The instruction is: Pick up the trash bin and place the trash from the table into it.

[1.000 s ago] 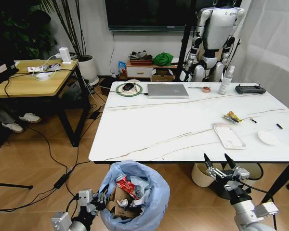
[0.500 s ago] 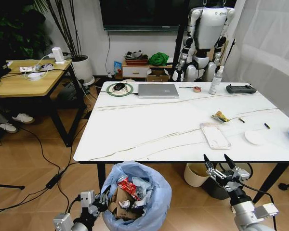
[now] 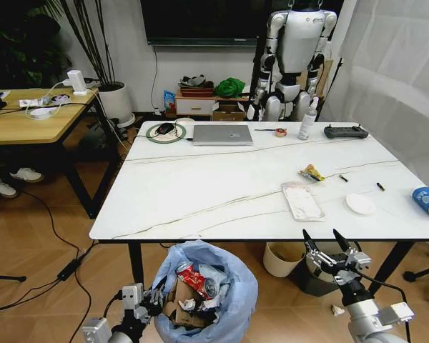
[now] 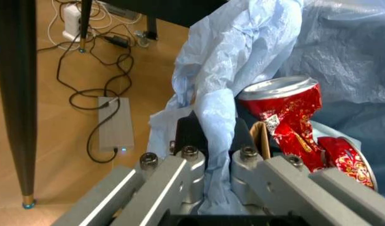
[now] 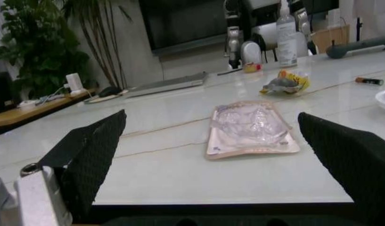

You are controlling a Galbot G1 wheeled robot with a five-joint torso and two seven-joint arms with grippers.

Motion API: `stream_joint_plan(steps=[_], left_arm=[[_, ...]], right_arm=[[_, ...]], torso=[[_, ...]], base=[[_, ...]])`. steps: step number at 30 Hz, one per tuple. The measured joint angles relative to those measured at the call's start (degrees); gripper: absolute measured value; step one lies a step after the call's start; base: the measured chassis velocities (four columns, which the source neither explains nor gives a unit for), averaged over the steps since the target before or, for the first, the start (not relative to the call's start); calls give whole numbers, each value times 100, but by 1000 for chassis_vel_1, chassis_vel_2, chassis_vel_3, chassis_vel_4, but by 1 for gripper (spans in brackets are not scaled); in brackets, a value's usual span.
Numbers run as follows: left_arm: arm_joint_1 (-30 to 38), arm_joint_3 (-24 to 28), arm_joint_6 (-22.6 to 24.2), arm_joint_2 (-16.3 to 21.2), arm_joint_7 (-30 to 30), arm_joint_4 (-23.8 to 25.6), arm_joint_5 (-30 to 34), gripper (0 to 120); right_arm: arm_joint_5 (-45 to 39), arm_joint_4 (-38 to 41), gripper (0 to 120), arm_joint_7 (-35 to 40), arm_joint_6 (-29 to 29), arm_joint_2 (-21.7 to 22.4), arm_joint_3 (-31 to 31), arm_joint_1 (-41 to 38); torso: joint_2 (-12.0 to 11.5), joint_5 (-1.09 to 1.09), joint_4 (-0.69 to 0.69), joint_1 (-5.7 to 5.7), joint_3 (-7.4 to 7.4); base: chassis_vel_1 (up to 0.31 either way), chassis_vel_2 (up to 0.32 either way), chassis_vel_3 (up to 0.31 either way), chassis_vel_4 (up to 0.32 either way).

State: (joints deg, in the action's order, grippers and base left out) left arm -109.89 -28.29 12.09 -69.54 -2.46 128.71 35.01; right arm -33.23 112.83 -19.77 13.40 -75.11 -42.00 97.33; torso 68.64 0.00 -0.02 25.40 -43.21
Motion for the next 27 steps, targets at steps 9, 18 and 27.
stream_joint_plan(steps=[9,18,27], left_arm=[[-17,-1,-4,-13,4,9,1,0],[-24,1,-6,-41,7,39,-18,0],[-37,4,-7,-73,7,39,-57,0]], right_arm=[[-32,-16,100,-15,15,17,1,-11],[-84,-69,100,-45,34,44,10,-43],[-125,-114,100,-49,50,80,13,-84]], torso=[[0,1,0,1,0],[0,0,0,0,0],[0,1,0,0,0]], base=[[-98,-87,89,78],[-90,-98,84,85],[-82,-80,92,91]])
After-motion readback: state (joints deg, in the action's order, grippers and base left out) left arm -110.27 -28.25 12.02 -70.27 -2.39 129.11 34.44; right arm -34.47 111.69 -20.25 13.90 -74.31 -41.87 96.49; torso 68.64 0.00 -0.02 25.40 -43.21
